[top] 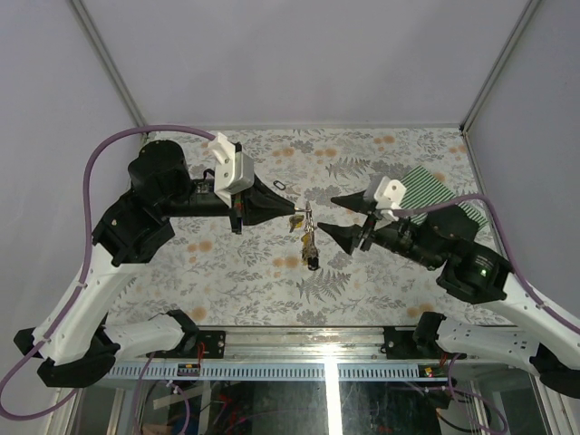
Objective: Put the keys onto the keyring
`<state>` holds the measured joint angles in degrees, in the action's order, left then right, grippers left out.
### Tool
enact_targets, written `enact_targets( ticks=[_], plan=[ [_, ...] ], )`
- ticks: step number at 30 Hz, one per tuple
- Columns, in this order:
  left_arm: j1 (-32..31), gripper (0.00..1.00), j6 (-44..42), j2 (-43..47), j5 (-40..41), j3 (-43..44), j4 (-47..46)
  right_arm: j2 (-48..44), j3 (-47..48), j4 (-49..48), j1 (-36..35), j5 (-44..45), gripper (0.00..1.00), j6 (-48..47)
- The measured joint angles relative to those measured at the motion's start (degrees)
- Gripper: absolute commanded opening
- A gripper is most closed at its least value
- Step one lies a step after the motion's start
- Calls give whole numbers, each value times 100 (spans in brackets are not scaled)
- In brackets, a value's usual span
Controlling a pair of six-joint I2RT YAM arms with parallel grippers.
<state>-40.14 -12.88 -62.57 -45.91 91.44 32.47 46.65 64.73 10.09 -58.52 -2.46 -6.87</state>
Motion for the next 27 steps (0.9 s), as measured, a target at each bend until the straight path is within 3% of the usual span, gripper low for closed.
enact_targets(
  ticks=[7,14,22,27],
  plan=[
    [0,0,-68,-33,-79,48,203,391,15,92,267,-538,65,22],
    [0,0,-101,-33,-92,50,249,549,24,-372,1290,-1731,62,476],
    [0,0,-109,-46,-173,70,317,750,24,-1008,1368,-2682,60,680],
    [0,0,-109,-48,-186,70,319,929,22,-1176,1370,-2885,53,713]
  ],
)
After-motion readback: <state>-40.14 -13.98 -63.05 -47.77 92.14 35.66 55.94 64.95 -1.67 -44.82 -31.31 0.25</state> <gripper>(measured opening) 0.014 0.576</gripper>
